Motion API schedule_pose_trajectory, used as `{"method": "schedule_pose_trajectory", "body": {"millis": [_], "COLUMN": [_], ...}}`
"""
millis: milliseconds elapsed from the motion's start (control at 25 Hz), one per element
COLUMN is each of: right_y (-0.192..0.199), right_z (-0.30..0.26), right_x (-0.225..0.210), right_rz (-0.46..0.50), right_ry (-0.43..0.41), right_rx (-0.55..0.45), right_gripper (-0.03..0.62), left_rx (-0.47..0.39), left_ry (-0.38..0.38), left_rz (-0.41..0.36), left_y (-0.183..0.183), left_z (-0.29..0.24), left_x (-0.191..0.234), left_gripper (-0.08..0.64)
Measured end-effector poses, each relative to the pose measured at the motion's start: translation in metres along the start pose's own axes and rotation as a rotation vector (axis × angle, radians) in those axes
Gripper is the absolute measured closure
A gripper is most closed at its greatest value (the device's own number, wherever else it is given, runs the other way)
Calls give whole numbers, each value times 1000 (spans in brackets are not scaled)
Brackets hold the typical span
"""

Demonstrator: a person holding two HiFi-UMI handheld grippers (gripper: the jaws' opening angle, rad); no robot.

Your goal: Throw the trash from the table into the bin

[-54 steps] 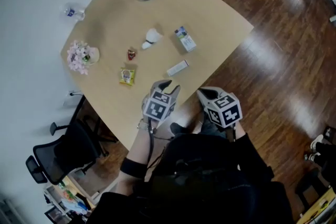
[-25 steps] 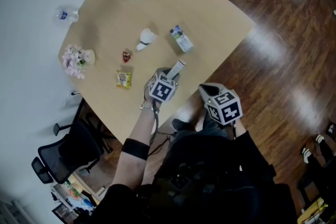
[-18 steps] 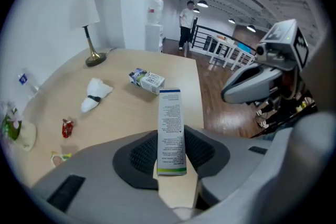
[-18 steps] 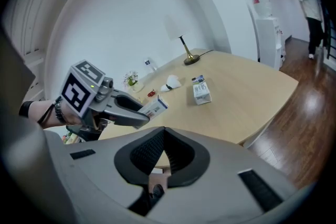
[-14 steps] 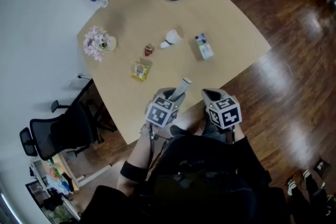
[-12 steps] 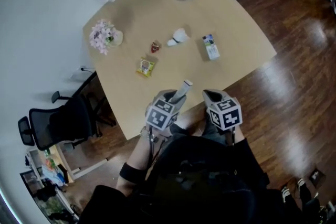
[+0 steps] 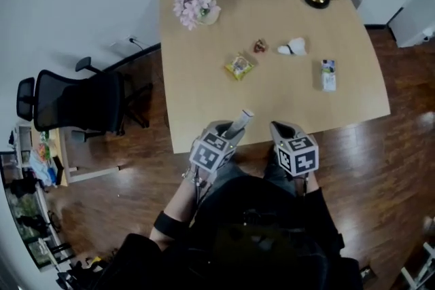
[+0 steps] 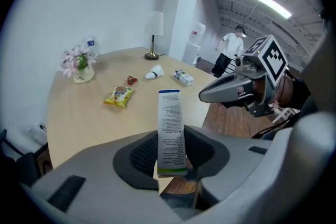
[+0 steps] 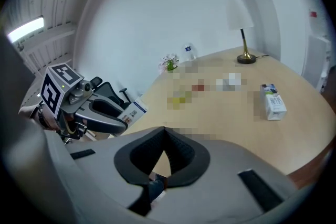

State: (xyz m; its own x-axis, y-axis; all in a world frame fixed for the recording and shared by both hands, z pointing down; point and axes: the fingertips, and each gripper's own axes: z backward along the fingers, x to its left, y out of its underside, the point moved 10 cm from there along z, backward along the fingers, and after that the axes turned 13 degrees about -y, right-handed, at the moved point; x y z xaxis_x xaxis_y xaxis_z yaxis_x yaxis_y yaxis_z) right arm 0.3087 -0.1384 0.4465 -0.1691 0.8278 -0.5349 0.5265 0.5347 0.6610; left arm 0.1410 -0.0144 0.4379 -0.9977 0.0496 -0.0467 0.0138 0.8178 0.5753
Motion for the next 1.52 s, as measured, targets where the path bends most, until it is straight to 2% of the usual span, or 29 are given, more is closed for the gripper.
{"method": "schedule_pose_trajectory", "body": {"millis": [320,600,960,1240,1520], "right_y": [-21,-42,-53,-29,8], "right_z": [-104,-211,-371,-473,-547], "right_x": [94,169,261,302,284], "right_rz": [97,197,318,333,283], "right_ry": [-79,-178,-329,-359,-300], "right_rx": [126,248,392,465,537], "right_gripper": [583,583,583,583,583], "left_rx": [-30,-10,54,115,177], "left_ry": [-71,-141,-284,-341,-310], "left_rz": [139,305,527,678,742], "left_y": [80,167,281,370,442], "left_z": [46,80,103,61,-64], "left_x": [104,193,295,359,407], "left_gripper": [411,410,410,410,410]}}
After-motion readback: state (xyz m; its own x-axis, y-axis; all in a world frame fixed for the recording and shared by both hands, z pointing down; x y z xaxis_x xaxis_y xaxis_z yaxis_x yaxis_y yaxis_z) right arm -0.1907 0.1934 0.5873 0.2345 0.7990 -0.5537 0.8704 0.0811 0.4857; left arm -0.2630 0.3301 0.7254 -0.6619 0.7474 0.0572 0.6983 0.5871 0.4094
